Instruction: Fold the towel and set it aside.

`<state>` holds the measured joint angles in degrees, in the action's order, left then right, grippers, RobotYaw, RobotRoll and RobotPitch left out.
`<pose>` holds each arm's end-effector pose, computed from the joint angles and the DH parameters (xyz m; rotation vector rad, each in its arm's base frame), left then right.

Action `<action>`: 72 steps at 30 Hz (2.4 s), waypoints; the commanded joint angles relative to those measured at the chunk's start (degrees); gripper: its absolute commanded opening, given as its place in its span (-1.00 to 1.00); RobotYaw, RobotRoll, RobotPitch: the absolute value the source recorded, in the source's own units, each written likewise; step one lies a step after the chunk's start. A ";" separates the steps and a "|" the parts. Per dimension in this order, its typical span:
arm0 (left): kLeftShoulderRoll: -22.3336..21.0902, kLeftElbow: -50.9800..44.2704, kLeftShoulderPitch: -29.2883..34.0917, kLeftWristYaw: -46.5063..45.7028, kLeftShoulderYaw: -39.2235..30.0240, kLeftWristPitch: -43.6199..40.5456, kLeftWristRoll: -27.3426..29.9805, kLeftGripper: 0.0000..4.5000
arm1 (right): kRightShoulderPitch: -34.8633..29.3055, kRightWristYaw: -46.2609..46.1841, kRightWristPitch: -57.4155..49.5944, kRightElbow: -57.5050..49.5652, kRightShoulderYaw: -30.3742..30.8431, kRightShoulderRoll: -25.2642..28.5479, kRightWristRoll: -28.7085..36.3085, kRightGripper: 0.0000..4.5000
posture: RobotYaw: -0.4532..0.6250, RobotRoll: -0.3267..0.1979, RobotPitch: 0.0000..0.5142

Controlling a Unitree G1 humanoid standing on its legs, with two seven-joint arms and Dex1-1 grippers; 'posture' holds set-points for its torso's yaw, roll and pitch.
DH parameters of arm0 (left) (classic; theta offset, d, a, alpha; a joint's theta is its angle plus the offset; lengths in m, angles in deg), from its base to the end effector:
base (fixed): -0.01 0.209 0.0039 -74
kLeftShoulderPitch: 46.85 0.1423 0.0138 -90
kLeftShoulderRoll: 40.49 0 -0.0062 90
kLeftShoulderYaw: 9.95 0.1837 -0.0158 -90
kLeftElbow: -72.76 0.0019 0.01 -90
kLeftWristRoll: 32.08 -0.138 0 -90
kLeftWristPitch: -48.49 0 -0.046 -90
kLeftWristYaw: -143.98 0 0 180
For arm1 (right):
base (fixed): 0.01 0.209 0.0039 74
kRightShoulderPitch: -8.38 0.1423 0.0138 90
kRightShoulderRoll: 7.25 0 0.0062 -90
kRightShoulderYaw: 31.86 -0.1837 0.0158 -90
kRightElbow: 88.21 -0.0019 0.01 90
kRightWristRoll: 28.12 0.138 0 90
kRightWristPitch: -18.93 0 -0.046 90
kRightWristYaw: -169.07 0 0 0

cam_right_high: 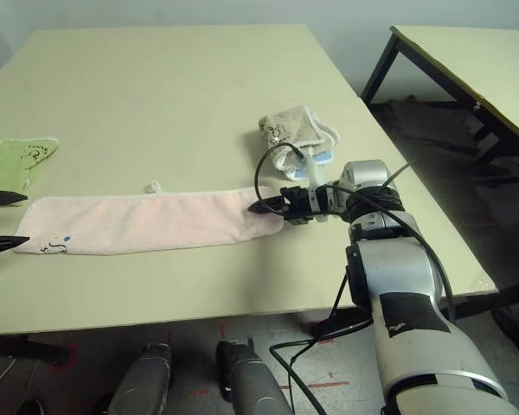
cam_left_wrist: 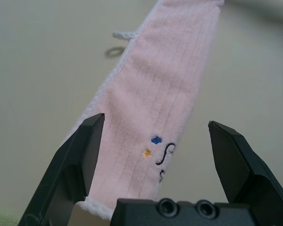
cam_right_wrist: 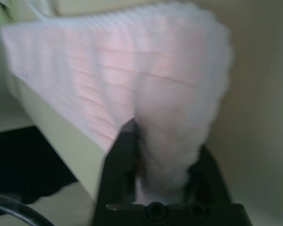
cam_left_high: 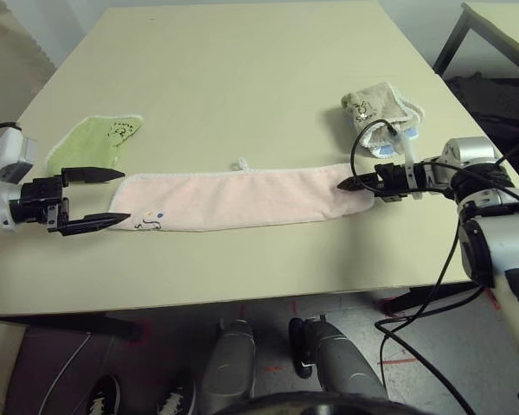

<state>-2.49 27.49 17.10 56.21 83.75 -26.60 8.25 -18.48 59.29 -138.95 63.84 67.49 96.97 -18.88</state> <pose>0.2227 0.4098 0.2046 0.4523 0.1938 -1.0637 0.3347 -0.2465 0.1535 0.4627 1.0942 0.7369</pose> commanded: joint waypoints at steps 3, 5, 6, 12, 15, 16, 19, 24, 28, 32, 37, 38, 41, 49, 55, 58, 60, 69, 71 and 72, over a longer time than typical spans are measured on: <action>0.61 -0.72 0.06 0.27 0.48 0.02 -1.14 1.00 | -2.95 8.34 5.41 -8.75 11.72 6.73 -5.85 -0.99 | 0.14 0.25 -0.33; 0.94 -0.44 -0.10 0.27 0.60 0.15 -1.41 1.00 | -2.46 10.96 5.67 -11.17 14.05 9.17 -6.52 -0.99 | 0.13 0.25 -0.33; 1.14 -0.26 -0.24 0.27 0.70 0.19 -1.57 1.00 | -1.98 11.85 6.10 -11.67 14.76 10.23 -6.94 -0.99 | 0.11 0.25 -0.33; 2.68 1.04 -1.79 0.27 1.18 0.46 -2.97 1.00 | 2.45 14.13 9.72 -10.02 16.50 13.80 -10.39 -0.99 | 0.09 0.25 -0.35; 3.10 1.95 -2.48 0.27 1.32 0.83 -3.52 1.00 | 6.67 17.41 1.68 -13.82 16.98 13.31 -8.16 -0.99 | 0.09 0.25 -0.34; 3.14 2.17 -2.60 0.27 1.36 0.93 -3.58 1.00 | 7.29 18.32 -0.61 -15.56 17.40 13.23 -7.37 -0.99 | 0.08 0.25 -0.34; 3.14 2.76 -2.84 0.27 1.55 1.20 -3.65 1.00 | 8.51 18.56 -11.96 -28.04 19.46 13.69 -2.60 -0.99 | 0.08 0.25 -0.33; 2.83 3.49 -3.16 0.27 1.83 1.59 -3.68 1.00 | 7.29 12.27 -24.41 -44.03 19.04 12.66 8.80 -0.99 | 0.09 0.25 -0.32; 2.35 3.56 -2.95 0.27 1.72 1.77 -3.60 1.00 | 4.22 3.18 -24.62 -47.86 17.32 10.49 16.74 -0.99 | 0.11 0.25 -0.31; 1.54 3.58 -2.29 0.27 1.55 2.00 -3.35 1.00 | 2.05 -8.66 -24.62 -44.85 11.80 5.04 20.74 -0.99 | 0.11 0.25 -0.31; 0.75 2.99 -1.15 0.27 1.24 2.20 -2.77 1.00 | 0.59 -21.84 -24.62 -41.61 3.49 -1.02 23.48 -0.99 | 0.15 0.25 -0.33; 0.61 2.92 -0.92 0.27 1.17 2.28 -2.71 1.00 | 0.20 -24.12 -24.62 -41.32 2.18 -1.85 23.72 -0.99 | 0.15 0.25 -0.34; 0.36 2.99 -0.67 0.27 1.00 2.48 -2.67 1.00 | -0.87 -28.89 -24.62 -41.57 0.70 -2.43 25.44 -0.99 | 0.15 0.25 -0.34; 0.44 3.95 -1.34 0.27 0.72 3.07 -2.94 1.00 | -1.55 -35.16 -24.62 -42.71 3.18 0.13 36.42 -0.78 | 0.14 0.25 -0.35; 0.87 5.34 -2.22 0.27 0.68 3.61 -3.49 1.00 | -1.25 -40.73 -24.62 -42.36 3.70 1.31 44.99 0.10 | 0.14 0.25 -0.35; 0.94 6.01 -2.61 0.27 0.74 3.84 -3.69 1.00 | -0.73 -43.83 -24.62 -41.57 2.94 1.24 48.60 0.60 | 0.13 0.25 -0.35; 0.98 6.42 -2.86 0.27 0.78 4.00 -3.89 1.00 | -0.09 -46.32 -24.62 -40.46 1.47 0.31 50.95 0.96 | 0.13 0.25 -0.35; 0.74 9.19 -4.03 0.27 0.38 4.86 -4.81 1.00 | 4.09 -52.42 -24.62 -37.27 -0.97 1.25 71.58 0.98 | 0.13 0.25 -0.35; 0.60 10.15 -4.00 0.27 0.21 5.33 -4.92 1.00 | 5.41 -53.47 -24.62 -36.86 -0.05 2.49 78.86 0.98 | 0.13 0.25 -0.34; 0.58 10.54 -3.91 0.27 0.15 5.59 -4.96 1.00 | 5.94 -53.99 -24.62 -36.78 0.39 3.21 82.51 0.98 | 0.12 0.25 -0.33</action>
<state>-1.32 36.94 13.02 56.20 84.67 -21.87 3.93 -13.74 6.49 -161.57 27.18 66.90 99.21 56.81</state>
